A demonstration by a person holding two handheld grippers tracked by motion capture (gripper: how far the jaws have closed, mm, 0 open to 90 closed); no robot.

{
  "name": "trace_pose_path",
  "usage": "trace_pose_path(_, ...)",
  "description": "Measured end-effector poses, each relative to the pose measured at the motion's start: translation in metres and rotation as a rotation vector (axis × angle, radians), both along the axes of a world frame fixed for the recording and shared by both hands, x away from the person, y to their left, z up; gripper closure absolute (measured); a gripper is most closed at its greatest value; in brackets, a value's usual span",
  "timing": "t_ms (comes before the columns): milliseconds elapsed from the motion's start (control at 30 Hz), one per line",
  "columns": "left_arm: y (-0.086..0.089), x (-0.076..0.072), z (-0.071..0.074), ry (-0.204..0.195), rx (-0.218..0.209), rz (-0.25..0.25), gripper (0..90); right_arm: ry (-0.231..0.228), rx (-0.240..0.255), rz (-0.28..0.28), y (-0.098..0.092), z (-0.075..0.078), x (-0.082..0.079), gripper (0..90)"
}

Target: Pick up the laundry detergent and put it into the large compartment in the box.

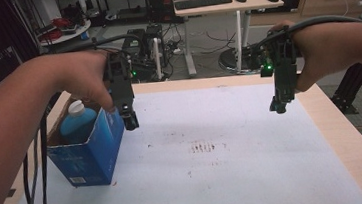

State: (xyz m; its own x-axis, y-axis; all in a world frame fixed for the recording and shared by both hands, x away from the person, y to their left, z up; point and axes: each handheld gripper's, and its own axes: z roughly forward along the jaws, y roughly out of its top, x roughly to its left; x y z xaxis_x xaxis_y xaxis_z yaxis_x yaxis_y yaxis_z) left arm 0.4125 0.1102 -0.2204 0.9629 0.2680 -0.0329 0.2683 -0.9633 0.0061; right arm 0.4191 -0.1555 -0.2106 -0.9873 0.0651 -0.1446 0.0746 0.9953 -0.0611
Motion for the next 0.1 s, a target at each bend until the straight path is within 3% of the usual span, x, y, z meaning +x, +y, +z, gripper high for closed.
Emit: trace_pose_path(100,-0.0008,0.0015,-0.0012,0.003,0.0,-0.007,1.6,-0.003,-0.003,0.001,-0.0001,-0.0007,-0.0016,2.2)
